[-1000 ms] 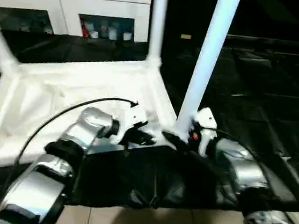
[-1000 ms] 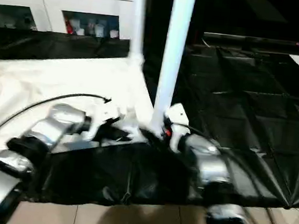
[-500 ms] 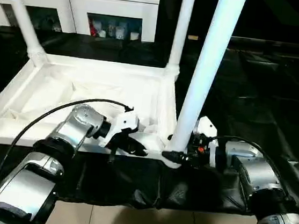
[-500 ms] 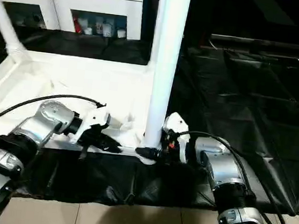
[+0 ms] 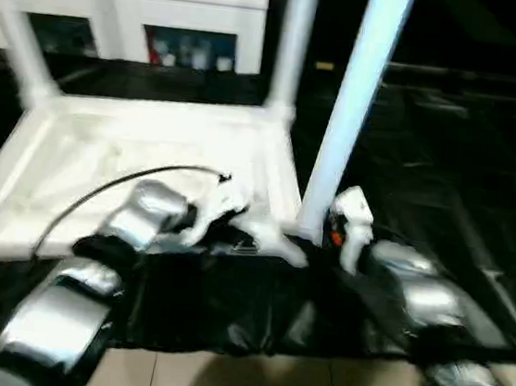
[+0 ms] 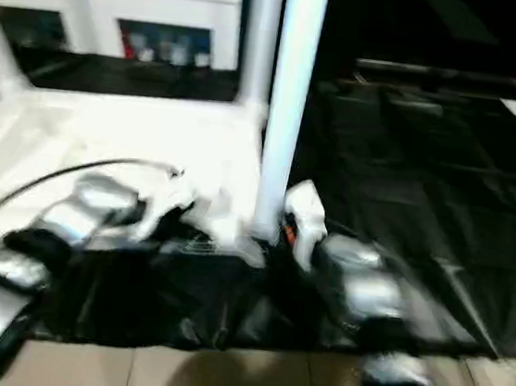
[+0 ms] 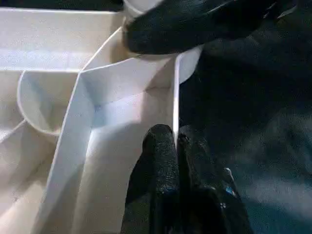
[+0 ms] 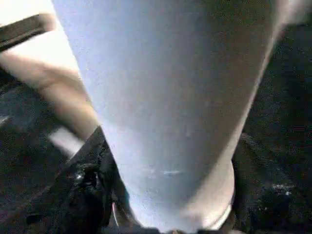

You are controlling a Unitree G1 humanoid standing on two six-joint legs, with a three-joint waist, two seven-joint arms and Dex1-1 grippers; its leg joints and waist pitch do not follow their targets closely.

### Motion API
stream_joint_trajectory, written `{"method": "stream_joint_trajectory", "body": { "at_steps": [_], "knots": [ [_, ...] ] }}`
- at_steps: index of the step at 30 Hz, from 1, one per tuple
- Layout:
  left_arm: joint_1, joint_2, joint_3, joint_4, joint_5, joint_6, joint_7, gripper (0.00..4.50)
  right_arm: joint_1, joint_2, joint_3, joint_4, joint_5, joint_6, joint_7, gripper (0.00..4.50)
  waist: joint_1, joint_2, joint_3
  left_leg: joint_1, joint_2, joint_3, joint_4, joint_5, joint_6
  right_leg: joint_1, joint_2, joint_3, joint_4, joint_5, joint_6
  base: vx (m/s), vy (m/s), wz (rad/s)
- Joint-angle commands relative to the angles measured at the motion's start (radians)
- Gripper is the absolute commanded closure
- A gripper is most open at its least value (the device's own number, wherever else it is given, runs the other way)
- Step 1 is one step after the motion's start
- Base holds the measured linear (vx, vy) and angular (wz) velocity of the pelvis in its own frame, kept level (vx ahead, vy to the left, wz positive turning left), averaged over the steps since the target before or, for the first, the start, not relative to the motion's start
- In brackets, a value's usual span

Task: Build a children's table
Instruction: Rotate leg to tighten

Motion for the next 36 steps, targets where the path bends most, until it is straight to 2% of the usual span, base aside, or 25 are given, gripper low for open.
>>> {"method": "stream_joint_trajectory", "body": {
  "at_steps": [1,2,4,6,9,11,13,15,18,20,23,25,27,31,36],
  "knots": [
    [-0.017,-0.055,0.011,0.000,-0.023,0.026,0.053,4.50,-0.002,0.054,0.032,0.055,-0.023,0.010,-0.082,1.78,-0.003,-0.003,-0.053,0.013,0.026,-0.013,-0.070,-0.269,-0.004,0.037,-0.063,0.053,-0.093,-0.279,-0.198,0.000,0.000,0.00],
    [-0.017,-0.057,0.012,0.000,-0.024,0.027,0.056,4.50,-0.004,0.058,0.029,0.058,-0.021,0.007,-0.090,1.23,-0.003,-0.003,-0.054,0.010,0.026,-0.012,-0.069,-0.256,0.003,0.038,-0.064,0.054,-0.090,-0.257,-0.200,0.000,0.000,0.00],
    [-0.019,-0.086,0.018,0.007,-0.033,0.034,0.088,4.50,-0.022,0.106,0.003,0.090,-0.011,-0.031,-0.167,1.10,-0.005,-0.002,-0.057,0.007,0.025,-0.010,-0.065,-0.210,0.027,0.041,-0.061,0.053,-0.082,-0.170,-0.218,0.000,0.000,0.00],
    [-0.013,-0.096,0.012,0.003,-0.034,0.030,0.082,4.50,-0.018,0.121,-0.005,0.091,-0.003,-0.045,-0.165,1.01,-0.004,-0.002,-0.058,0.007,0.024,-0.008,-0.063,-0.199,0.037,0.042,-0.061,0.053,-0.081,-0.149,-0.223,0.000,0.000,0.00],
    [-0.005,-0.093,0.002,-0.003,-0.030,0.017,0.061,4.50,-0.015,0.123,-0.006,0.086,-0.001,-0.057,-0.141,0.62,-0.005,0.000,-0.055,0.008,0.026,-0.008,-0.065,-0.217,0.050,0.042,-0.060,0.052,-0.082,-0.154,-0.228,0.000,0.000,0.00],
    [0.002,-0.085,-0.007,-0.008,-0.023,0.001,0.042,4.50,-0.018,0.114,0.002,0.087,-0.010,-0.076,-0.122,0.57,-0.005,0.000,-0.055,0.009,0.026,-0.008,-0.066,-0.234,0.047,0.041,-0.061,0.053,-0.085,-0.176,-0.225,0.000,0.000,0.00],
    [0.019,-0.066,-0.020,-0.030,-0.022,-0.033,-0.017,4.50,-0.010,0.089,0.020,0.067,-0.001,-0.084,-0.043,0.57,-0.005,-0.003,-0.055,0.006,0.026,-0.009,-0.066,-0.233,0.050,0.045,-0.061,0.053,-0.085,-0.182,-0.221,0.000,0.000,0.00],
    [0.036,-0.046,-0.032,-0.055,-0.028,-0.054,-0.083,4.50,0.005,0.059,0.038,0.035,0.014,-0.086,0.056,0.57,-0.002,-0.002,-0.057,0.005,0.027,-0.009,-0.065,-0.215,0.062,0.047,-0.062,0.053,-0.082,-0.154,-0.225,0.000,0.000,0.00],
    [0.055,-0.022,-0.048,-0.080,-0.037,-0.081,-0.160,4.50,0.025,0.019,0.066,-0.004,0.030,-0.082,0.175,0.57,0.002,-0.004,-0.058,0.002,0.030,-0.005,-0.060,-0.182,0.092,0.049,-0.057,0.051,-0.073,-0.085,-0.242,0.000,0.000,0.00],
    [0.060,-0.008,-0.056,-0.086,-0.035,-0.091,-0.187,4.50,0.034,-0.006,0.079,-0.024,0.041,-0.069,0.244,0.57,0.003,-0.003,-0.057,0.003,0.030,-0.005,-0.060,-0.186,0.095,0.048,-0.058,0.049,-0.073,-0.095,-0.248,0.000,0.000,0.00],
    [0.060,0.020,-0.064,-0.082,-0.027,-0.114,-0.230,4.50,0.056,-0.069,0.116,-0.080,0.063,-0.042,0.415,0.57,0.008,-0.007,-0.054,0.007,0.032,-0.003,-0.060,-0.210,0.090,0.045,-0.060,0.051,-0.080,-0.155,-0.240,0.000,0.000,0.00],
    [0.062,0.034,-0.069,-0.085,-0.025,-0.124,-0.261,4.50,0.062,-0.096,0.132,-0.098,0.065,-0.026,0.487,0.88,0.012,-0.008,-0.054,0.006,0.034,-0.004,-0.063,-0.218,0.083,0.045,-0.060,0.051,-0.081,-0.181,-0.234,0.000,0.000,0.00],
    [0.066,0.041,-0.072,-0.092,-0.027,-0.130,-0.288,4.50,0.067,-0.113,0.144,-0.112,0.067,-0.015,0.532,0.91,0.016,-0.008,-0.054,0.007,0.034,-0.004,-0.062,-0.217,0.080,0.043,-0.061,0.052,-0.081,-0.186,-0.230,0.000,0.000,0.00],
    [0.075,0.068,-0.089,-0.110,-0.033,-0.138,-0.374,4.50,0.073,-0.153,0.186,-0.135,0.062,0.003,0.636,1.24,0.027,-0.008,-0.055,0.007,0.035,-0.004,-0.062,-0.205,0.077,0.042,-0.063,0.052,-0.079,-0.182,-0.229,0.000,0.000,0.00],
    [0.075,0.079,-0.094,-0.112,-0.035,-0.144,-0.403,4.50,0.077,-0.168,0.206,-0.155,0.064,0.015,0.680,1.66,0.029,-0.008,-0.056,0.008,0.036,-0.005,-0.063,-0.198,0.074,0.042,-0.063,0.052,-0.075,-0.153,-0.241,0.000,0.000,0.00]
  ]
}}
